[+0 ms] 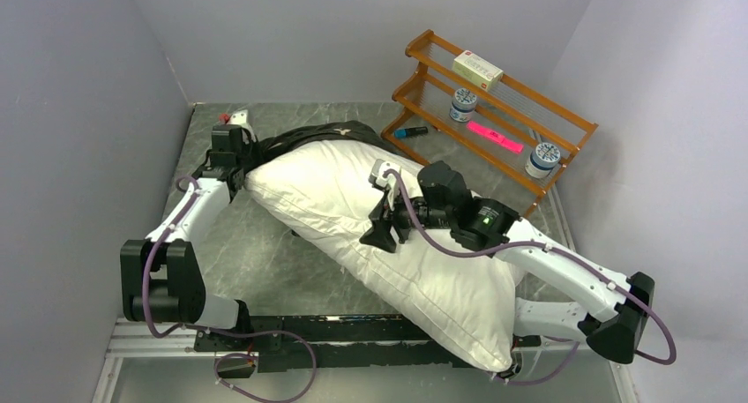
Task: Remove the pillowcase from the pillow
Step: Remove the pillow from the pillowcase.
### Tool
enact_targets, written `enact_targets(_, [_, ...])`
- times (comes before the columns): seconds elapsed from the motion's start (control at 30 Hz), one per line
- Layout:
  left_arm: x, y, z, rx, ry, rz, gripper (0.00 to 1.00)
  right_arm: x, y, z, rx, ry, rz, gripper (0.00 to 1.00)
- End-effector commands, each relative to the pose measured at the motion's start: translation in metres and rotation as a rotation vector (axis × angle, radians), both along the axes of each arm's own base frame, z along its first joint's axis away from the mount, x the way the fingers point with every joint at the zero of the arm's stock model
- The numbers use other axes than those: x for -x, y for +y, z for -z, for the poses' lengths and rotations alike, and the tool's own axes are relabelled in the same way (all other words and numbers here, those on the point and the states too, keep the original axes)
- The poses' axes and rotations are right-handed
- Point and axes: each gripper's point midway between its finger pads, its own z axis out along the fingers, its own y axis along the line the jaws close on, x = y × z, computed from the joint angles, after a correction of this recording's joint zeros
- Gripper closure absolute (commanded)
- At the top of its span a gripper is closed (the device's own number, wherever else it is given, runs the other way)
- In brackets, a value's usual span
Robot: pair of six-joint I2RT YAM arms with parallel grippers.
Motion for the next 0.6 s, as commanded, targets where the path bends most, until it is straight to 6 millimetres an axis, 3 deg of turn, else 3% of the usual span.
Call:
enact_targets(0.0, [0.003, 0.0, -0.021, -0.022, -0.064, 0.044, 0.95, -0.001, -0.007, -0.031, 0.013, -0.003, 0.028, 0.34])
enact_targets(0.37, [0.01, -0.003, -0.025, -0.036, -0.079, 0.089, 0.95, -0.088, -0.008, -0.085, 0.009, -0.098, 0.413, 0.13])
enact_targets(0.43, [0.01, -0.005, -0.026, -0.035, -0.086, 0.1, 0.95, -0.108, -0.006, -0.087, -0.013, -0.072, 0.491, 0.09])
enact_targets(0.57, [0.011, -0.011, -0.03, -0.02, -0.109, 0.135, 0.95, -0.147, 0.003, -0.073, -0.042, 0.024, 0.609, 0.01])
